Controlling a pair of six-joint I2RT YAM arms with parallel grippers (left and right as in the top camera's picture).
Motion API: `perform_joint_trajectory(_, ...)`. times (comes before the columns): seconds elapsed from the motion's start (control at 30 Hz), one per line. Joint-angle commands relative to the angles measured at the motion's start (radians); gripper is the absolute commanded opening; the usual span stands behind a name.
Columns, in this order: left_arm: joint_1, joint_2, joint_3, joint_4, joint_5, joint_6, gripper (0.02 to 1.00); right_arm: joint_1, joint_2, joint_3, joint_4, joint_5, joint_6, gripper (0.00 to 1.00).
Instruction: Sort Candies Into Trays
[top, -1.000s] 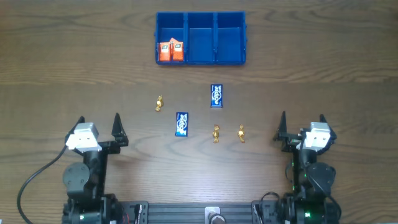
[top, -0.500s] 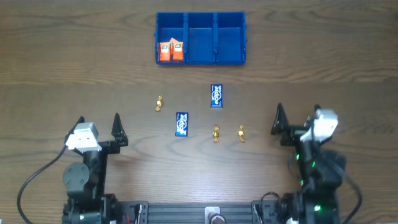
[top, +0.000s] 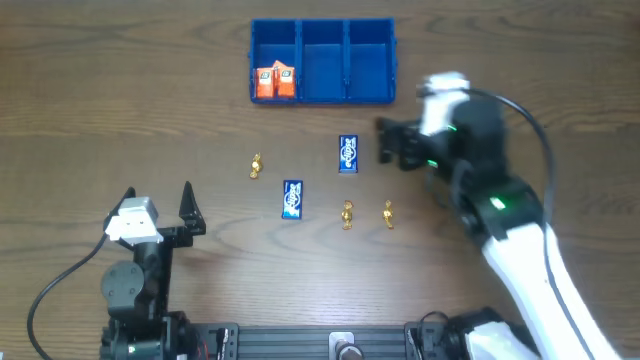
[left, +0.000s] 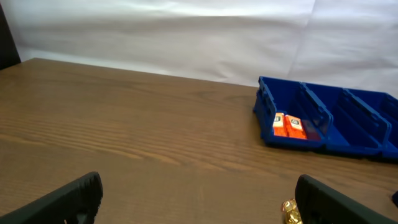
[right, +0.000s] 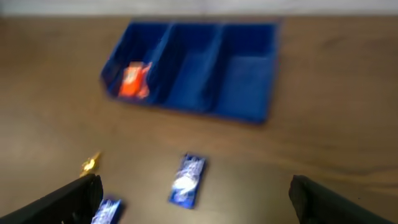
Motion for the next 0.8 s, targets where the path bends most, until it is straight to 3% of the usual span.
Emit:
perform_joint_trajectory(0.03,0.004,-0.005,-0.018,-0.035,0.018,0.007,0.998,0.174,0.186,0.152,-0.111,0.093,0.113,0.998)
perform_joint_trajectory(0.23,0.004,-0.005,-0.018,-0.035,0.018,0.007,0.998,0.376,0.444,0.294,-0.266,0.12,0.303,0.998)
perform_joint_trajectory(0.4,0.004,-0.005,-0.018,-0.035,0.018,0.007,0.998,0.478,0.618,0.372,-0.314,0.126,0.409,1.0)
perform_joint_trajectory(0.57,0.004,-0.005,-0.018,-0.035,0.018,0.007,0.998,0.533,0.748,0.425,-0.349,0.191,0.526,0.998)
perform_joint_trajectory(0.8,0.004,-0.005,-0.018,-0.035,0.018,0.007,0.998,0.547,0.893,0.496,-0.387,0.188,0.593,0.998)
